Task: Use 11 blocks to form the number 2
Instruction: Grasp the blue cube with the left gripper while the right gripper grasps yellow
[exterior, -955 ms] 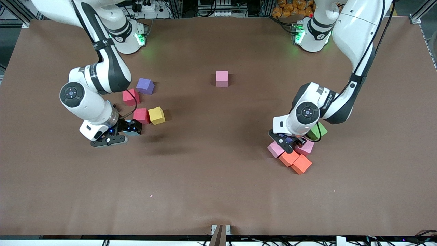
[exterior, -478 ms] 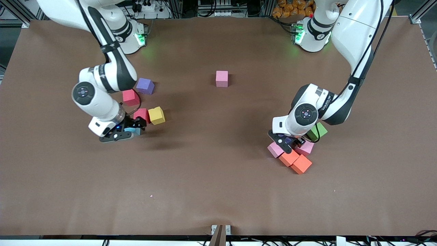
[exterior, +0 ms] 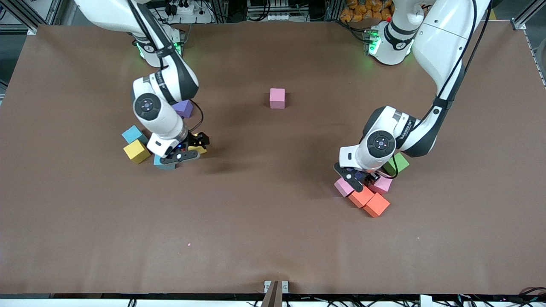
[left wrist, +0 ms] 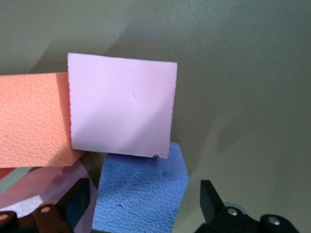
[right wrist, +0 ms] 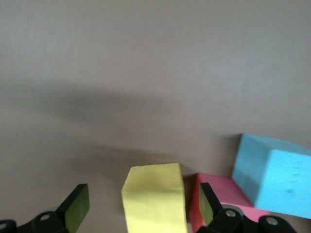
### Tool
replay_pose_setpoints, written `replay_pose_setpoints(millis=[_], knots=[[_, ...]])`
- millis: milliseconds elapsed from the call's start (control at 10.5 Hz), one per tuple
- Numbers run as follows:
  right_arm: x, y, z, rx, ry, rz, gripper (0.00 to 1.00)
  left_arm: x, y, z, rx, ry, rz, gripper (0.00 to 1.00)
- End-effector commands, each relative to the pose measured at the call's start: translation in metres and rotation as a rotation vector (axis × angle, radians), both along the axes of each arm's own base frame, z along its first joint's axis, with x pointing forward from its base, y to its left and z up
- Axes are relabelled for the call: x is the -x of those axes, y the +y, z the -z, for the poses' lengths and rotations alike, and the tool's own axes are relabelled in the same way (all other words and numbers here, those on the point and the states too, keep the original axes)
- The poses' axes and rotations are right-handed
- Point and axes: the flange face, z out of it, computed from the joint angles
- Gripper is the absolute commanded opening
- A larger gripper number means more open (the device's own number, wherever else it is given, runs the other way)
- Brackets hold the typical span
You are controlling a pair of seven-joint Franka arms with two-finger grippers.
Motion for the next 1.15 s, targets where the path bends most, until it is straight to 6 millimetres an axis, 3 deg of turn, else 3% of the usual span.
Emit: replay_pose_setpoints(millis=[0,191,382,669,860,1051], knots=[[0.015,0.004,0.017,0.013,0.008,-0.029,1.0,0.0,-0.001,0.002,-0.007,-0.013,0.034,0.96],[0.022,0.013,0.022,0.027,0.009,-0.072,1.0,0.002,-0.002,0.003,-0.008,-0.01,0.034,0.73],[0.02,0.006,0.022,0.064,0.0,-0.132,1.0,0.009,0.002,0.002,-0.016,-0.001,0.035,0.64],[0.017,-0.006,0.02,0.075,0.017,-0.119,1.0,0.033,-0.002,-0.001,-0.031,0.026,0.06,0.59],[0.019,-0.006,0.027,0.079,0.024,-0.105,1.0,0.055,-0.017,-0.02,-0.031,0.021,0.101,0.58],[0.028,-0.007,0.034,0.084,0.04,-0.112,1.0,0.092,-0.037,-0.045,-0.036,0.007,0.181,0.58]])
